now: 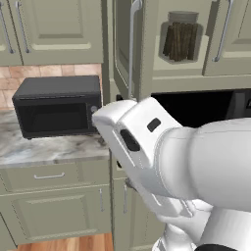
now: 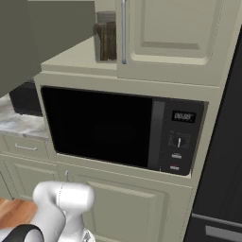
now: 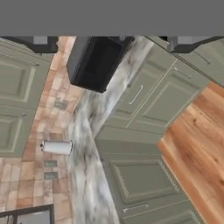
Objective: Pick the jar and jar from the dining table and place them in the open cabinet. Close the cabinet after placing the objects.
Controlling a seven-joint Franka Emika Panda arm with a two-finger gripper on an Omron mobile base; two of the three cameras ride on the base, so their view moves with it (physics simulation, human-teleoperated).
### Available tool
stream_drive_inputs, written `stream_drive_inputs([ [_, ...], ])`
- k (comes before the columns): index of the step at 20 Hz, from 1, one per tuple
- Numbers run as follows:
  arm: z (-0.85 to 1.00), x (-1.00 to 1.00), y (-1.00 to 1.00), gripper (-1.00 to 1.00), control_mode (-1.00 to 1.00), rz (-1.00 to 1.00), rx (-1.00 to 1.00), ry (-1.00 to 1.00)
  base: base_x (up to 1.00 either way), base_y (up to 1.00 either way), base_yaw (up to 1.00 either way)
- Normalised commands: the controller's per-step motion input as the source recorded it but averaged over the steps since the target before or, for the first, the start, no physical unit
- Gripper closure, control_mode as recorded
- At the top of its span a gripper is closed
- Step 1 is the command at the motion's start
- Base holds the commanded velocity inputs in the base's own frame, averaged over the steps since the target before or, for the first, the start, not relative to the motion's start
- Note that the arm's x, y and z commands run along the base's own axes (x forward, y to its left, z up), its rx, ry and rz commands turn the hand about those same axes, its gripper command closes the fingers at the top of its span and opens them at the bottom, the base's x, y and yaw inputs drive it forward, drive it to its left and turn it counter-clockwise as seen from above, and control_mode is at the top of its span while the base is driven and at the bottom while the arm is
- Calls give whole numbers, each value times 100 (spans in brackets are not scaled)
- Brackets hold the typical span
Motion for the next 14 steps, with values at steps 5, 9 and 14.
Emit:
stream_drive_inputs([
  [5,0,84,23,-100,-100,-4,-16,3,0,0,0],
  [9,0,75,22,-100,-100,-10,-17,-6,0,0,0],
  [14,0,57,30,-100,-100,-13,-23,-25,0,0,0],
])
